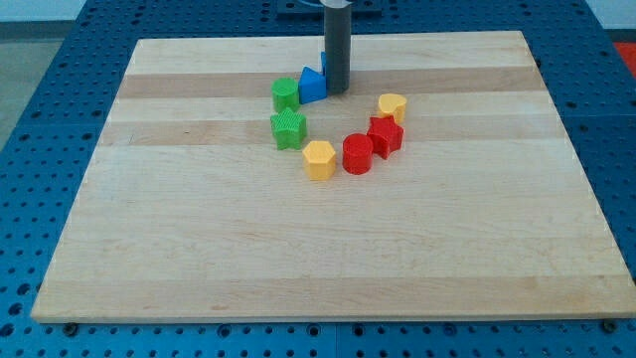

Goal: Push red circle towards right

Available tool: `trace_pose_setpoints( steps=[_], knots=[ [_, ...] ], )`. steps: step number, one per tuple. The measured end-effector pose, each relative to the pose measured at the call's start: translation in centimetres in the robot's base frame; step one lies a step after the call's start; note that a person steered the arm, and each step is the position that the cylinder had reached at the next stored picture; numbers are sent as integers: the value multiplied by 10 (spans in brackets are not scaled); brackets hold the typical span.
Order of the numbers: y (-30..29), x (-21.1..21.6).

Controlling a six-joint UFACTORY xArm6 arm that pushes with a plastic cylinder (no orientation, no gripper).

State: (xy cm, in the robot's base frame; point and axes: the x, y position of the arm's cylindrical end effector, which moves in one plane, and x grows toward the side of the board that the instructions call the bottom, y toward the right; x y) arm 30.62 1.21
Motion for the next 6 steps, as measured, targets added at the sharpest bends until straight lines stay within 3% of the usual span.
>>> trace_pose_setpoints(
  steps=[1, 2, 3, 5, 6],
  knots=[
    [44, 1],
    [81, -36],
    [82, -52],
    [27, -114],
    [7, -103]
  ],
)
